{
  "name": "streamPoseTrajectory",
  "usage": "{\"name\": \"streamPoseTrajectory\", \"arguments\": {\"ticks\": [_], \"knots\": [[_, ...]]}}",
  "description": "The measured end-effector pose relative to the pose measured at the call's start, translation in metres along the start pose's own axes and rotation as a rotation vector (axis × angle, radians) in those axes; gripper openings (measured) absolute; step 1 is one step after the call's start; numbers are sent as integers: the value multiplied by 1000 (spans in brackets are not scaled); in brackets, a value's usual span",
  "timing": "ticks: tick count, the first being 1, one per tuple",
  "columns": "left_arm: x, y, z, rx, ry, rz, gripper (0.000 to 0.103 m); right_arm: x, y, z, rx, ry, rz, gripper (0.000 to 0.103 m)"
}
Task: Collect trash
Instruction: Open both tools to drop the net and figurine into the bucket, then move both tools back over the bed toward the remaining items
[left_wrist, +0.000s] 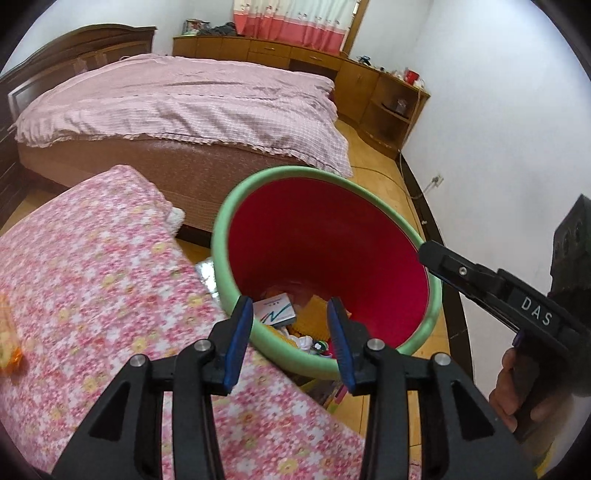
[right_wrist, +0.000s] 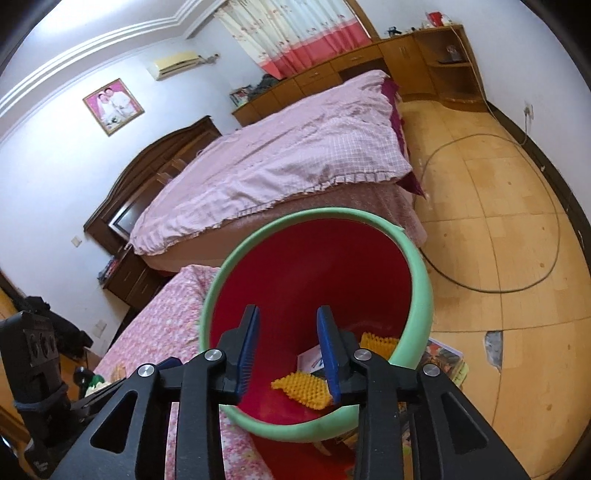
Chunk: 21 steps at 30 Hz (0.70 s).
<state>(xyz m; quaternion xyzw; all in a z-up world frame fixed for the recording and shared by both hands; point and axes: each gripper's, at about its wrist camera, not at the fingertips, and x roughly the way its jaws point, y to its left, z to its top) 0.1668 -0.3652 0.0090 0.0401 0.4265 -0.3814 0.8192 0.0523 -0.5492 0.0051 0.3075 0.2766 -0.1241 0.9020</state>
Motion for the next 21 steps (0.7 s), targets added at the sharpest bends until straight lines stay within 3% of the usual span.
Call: {"name": "streamPoseTrajectory", "arguments": {"ticks": [5, 16, 21], "knots": [[-24, 17, -4, -45, -42, 21, 42, -7, 16, -4, -29, -3, -4, 33], [-80, 75, -19, -163, -123, 108, 42, -6, 62, -18, -93, 42, 99, 34], [-106, 102, -30, -209, -160, 152, 42, -3, 87, -29, -119, 59, 138, 38]]}}
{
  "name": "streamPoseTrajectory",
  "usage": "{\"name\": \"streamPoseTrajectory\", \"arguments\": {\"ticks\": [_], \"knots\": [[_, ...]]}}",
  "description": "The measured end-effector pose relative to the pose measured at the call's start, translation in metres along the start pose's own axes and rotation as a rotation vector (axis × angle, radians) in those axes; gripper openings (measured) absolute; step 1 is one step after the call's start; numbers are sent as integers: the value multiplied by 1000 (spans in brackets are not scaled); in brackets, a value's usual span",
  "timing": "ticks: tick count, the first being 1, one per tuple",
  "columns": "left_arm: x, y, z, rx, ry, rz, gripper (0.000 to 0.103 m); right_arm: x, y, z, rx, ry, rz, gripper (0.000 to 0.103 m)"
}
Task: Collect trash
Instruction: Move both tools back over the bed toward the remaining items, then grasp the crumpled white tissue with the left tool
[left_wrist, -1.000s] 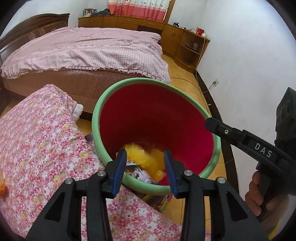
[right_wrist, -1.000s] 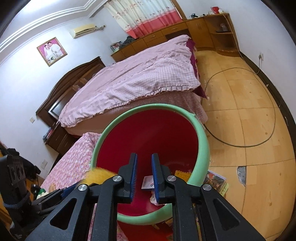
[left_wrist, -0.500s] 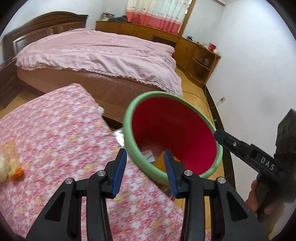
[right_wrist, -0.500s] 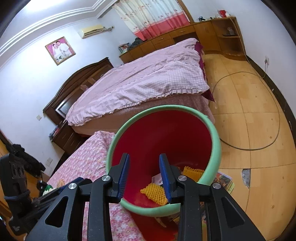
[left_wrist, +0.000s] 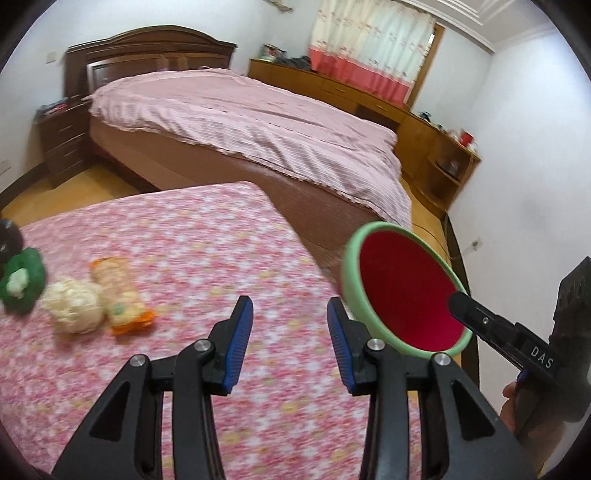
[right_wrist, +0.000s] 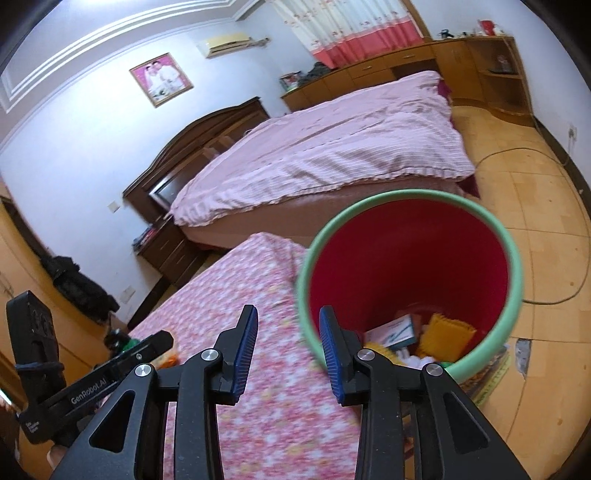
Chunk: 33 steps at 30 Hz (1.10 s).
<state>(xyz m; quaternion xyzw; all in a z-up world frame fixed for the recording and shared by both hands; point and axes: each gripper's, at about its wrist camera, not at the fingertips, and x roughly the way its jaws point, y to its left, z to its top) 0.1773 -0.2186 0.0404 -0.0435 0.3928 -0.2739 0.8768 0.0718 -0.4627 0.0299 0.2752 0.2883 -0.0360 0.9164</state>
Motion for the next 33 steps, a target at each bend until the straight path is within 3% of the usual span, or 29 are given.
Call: {"name": "streamPoseTrajectory", "arguments": {"ticks": [13, 25, 28, 33], "knots": [[-44, 100, -7, -147, -43, 114, 42, 35, 64, -20, -102, 96, 12, 54], [-40, 173, -7, -227, -41, 228, 43, 73, 97, -40, -161, 195, -14, 54], [-30, 182, -5, -242, -28, 218, 48, 81, 98, -41, -165, 202, -30, 54], [-12, 192, -4, -289, -3, 173, 48, 95, 91, -39, -141, 215, -49, 54]]}}
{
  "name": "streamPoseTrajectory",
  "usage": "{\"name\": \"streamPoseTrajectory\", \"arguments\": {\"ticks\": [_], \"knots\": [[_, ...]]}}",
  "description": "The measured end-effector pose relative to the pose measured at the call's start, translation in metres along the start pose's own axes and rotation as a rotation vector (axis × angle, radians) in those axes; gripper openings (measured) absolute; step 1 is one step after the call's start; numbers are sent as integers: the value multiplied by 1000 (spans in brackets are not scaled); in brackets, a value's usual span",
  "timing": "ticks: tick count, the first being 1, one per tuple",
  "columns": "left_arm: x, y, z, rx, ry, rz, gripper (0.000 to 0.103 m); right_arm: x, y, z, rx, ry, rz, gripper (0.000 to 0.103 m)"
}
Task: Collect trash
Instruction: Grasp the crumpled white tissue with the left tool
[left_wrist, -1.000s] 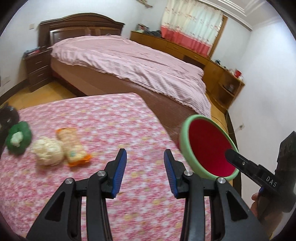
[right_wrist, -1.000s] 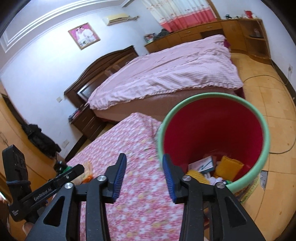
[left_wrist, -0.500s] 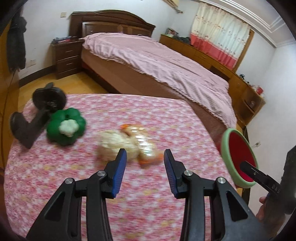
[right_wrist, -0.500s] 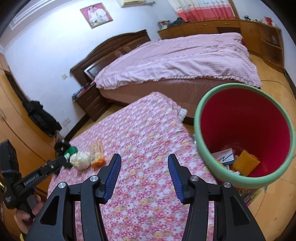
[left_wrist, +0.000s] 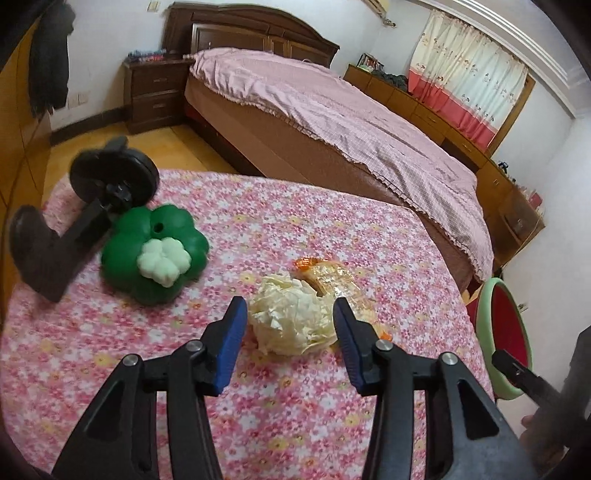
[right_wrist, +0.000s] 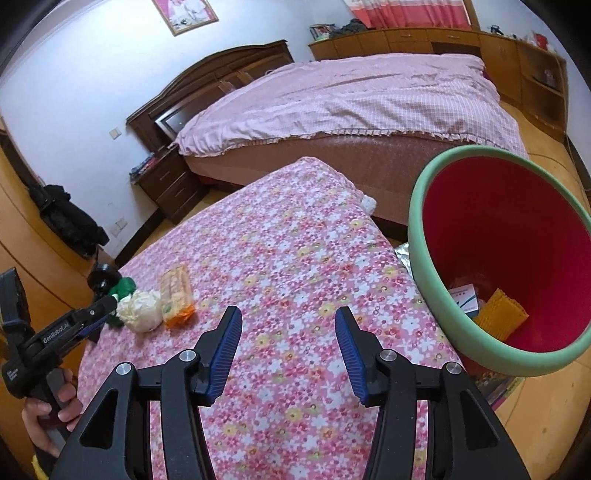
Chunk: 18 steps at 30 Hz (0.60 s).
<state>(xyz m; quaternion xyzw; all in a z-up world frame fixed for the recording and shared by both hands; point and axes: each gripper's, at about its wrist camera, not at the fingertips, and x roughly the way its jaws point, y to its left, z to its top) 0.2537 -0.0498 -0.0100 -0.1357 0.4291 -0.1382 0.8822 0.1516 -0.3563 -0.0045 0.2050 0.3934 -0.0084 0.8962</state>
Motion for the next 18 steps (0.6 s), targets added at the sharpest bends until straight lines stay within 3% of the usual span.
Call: {"name": "streamPoseTrajectory", "arguments": {"ticks": [7, 12, 18], "knots": [[23, 3, -6, -36, 51, -7, 48, 16, -7, 2, 1, 23, -11, 54], [30, -1, -8, -31, 43, -14, 48, 23, -6, 2, -3, 41, -3, 54], [23, 3, -9, -47, 20, -30, 39, 22, 9, 4, -43, 36, 8, 54]]}}
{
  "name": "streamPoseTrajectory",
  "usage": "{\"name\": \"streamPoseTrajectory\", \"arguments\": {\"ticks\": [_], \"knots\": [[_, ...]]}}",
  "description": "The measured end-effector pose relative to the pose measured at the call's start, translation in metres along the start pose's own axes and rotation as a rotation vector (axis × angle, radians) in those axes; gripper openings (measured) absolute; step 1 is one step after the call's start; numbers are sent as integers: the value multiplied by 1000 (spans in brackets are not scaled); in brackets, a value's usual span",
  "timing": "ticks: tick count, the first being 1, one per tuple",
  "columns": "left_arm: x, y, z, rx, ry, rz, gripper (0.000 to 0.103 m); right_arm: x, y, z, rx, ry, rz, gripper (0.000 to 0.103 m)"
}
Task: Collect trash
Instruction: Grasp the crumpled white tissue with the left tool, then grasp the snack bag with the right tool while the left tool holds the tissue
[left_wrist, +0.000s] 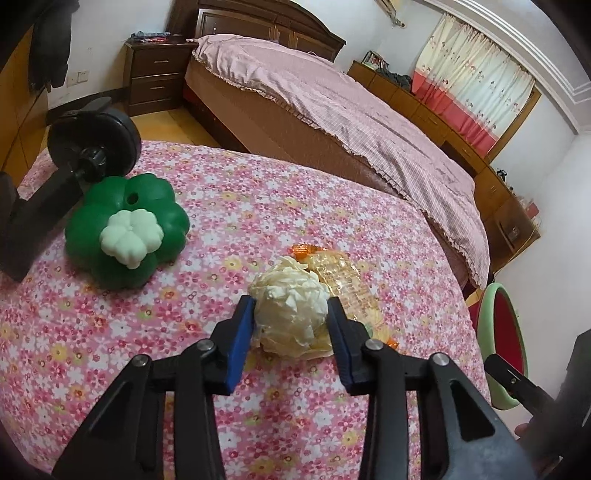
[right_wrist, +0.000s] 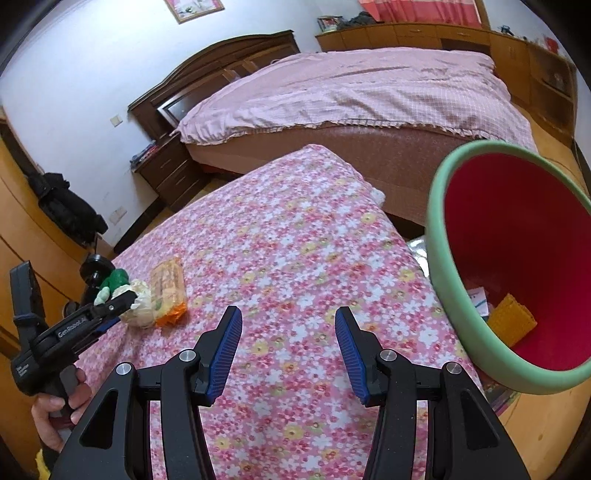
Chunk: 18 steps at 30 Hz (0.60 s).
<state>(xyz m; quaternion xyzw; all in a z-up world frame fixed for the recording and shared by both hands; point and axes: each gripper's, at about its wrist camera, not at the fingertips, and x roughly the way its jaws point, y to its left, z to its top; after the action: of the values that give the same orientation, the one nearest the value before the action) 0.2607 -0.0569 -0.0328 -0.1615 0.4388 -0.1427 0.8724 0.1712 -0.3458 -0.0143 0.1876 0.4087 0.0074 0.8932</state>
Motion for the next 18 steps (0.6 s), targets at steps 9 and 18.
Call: {"name": "streamPoseTrajectory", "arguments": {"ticks": [9, 18], "knots": [[-42, 27, -5, -2, -80, 122, 39, 17, 50, 2, -121, 38, 23, 54], [-77, 71, -13, -61, -177, 259, 39, 56, 111, -7, -225, 97, 32, 54]]}}
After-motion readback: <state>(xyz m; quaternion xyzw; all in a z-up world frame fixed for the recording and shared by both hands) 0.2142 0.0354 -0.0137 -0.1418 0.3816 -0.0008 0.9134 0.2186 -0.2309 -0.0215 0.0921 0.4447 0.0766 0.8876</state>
